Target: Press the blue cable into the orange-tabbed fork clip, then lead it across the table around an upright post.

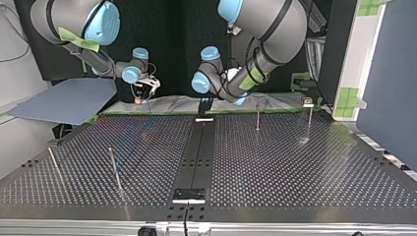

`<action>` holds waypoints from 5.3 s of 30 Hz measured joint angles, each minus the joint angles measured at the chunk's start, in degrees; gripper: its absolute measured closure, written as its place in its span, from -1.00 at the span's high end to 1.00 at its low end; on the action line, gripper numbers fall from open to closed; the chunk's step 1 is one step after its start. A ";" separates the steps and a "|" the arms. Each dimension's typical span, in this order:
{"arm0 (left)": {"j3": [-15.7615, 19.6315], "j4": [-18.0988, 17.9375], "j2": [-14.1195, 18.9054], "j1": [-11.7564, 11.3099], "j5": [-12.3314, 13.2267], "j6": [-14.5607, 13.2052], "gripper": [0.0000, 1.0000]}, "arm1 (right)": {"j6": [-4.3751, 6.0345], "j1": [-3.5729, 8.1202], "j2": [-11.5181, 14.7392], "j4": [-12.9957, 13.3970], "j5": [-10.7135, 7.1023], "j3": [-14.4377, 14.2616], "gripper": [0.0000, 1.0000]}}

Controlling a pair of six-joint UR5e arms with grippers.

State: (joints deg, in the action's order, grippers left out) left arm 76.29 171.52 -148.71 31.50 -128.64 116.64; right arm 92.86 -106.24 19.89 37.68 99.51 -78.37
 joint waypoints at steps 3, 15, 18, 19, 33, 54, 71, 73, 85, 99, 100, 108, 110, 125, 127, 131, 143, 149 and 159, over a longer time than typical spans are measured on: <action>1.17 -1.15 0.60 0.39 -0.47 -0.11 -1.00 | 0.03 0.01 0.01 -0.05 0.00 0.00 -1.00; 7.25 -4.75 4.48 1.68 -2.15 -0.88 -1.00 | 0.14 0.11 -0.03 -0.12 0.00 0.00 -1.00; 8.73 -5.36 5.91 1.86 -2.54 -1.16 -1.00 | 0.16 0.12 -0.04 -0.13 0.00 0.00 -1.00; 9.29 -5.65 6.31 1.84 -2.73 -1.12 -1.00 | 0.19 0.15 -0.04 -0.16 -0.01 0.00 -1.00; 15.72 -9.92 7.00 -0.23 -2.79 0.32 -1.00 | 0.37 0.27 -0.03 -0.16 -0.05 0.01 -1.00; 24.43 -10.78 7.07 -7.53 -7.05 -2.22 -1.00 | 0.50 0.60 -0.05 -0.03 -0.26 0.00 -1.00; 24.59 -12.63 9.12 -14.74 -2.76 -7.31 -1.00 | 0.34 0.57 -0.03 0.03 -0.28 -0.01 -1.00; 24.58 -12.57 9.78 -15.07 -2.63 -7.51 -1.00 | 0.33 0.56 -0.03 0.03 -0.27 0.00 -1.00; 24.57 -12.42 11.00 -16.53 -2.25 -9.75 -1.00 | 0.31 0.51 -0.04 0.01 -0.30 0.00 -1.00; 24.54 -13.38 11.19 -18.99 1.36 -13.40 -1.00 | 0.14 0.30 -0.04 -0.13 -0.27 0.00 -1.00; 24.54 -13.41 11.19 -19.14 1.64 -13.95 -1.00 | 0.13 0.30 -0.04 -0.13 -0.27 0.00 -1.00; 24.53 -13.37 11.19 -19.94 2.08 -15.56 -1.00 | 0.11 0.27 -0.04 -0.15 -0.19 0.00 -1.00; 24.52 -13.31 11.33 -20.20 2.11 -15.63 -1.00 | 0.12 0.28 -0.04 -0.15 -0.18 0.00 -1.00; 24.52 -14.31 14.02 -22.09 4.57 -20.77 -1.00 | 0.07 0.32 -0.03 -0.10 -0.18 0.00 -1.00; 24.53 -14.39 14.02 -22.36 5.32 -21.76 -1.00 | 0.07 0.31 -0.02 -0.08 -0.18 0.00 -1.00; 24.41 -14.43 14.03 -22.72 6.58 -23.56 -1.00 | 0.06 0.31 -0.04 -0.06 -0.18 0.00 -1.00; 21.82 -14.07 14.04 -22.61 9.80 -26.32 -1.00 | 0.09 0.56 0.00 -0.06 -0.05 0.00 -1.00; 21.45 -13.94 14.04 -22.74 10.14 -26.25 -1.00 | 0.09 0.61 -0.01 -0.05 -0.01 0.01 -1.00; 21.42 -15.65 14.04 -23.55 13.44 -24.47 -0.76 | 0.10 0.62 -0.05 -0.10 -0.01 0.00 -1.00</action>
State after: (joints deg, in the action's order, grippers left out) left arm 97.71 155.87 -134.68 7.95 -115.20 92.17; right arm 92.96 -105.61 19.84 37.58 99.49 -78.36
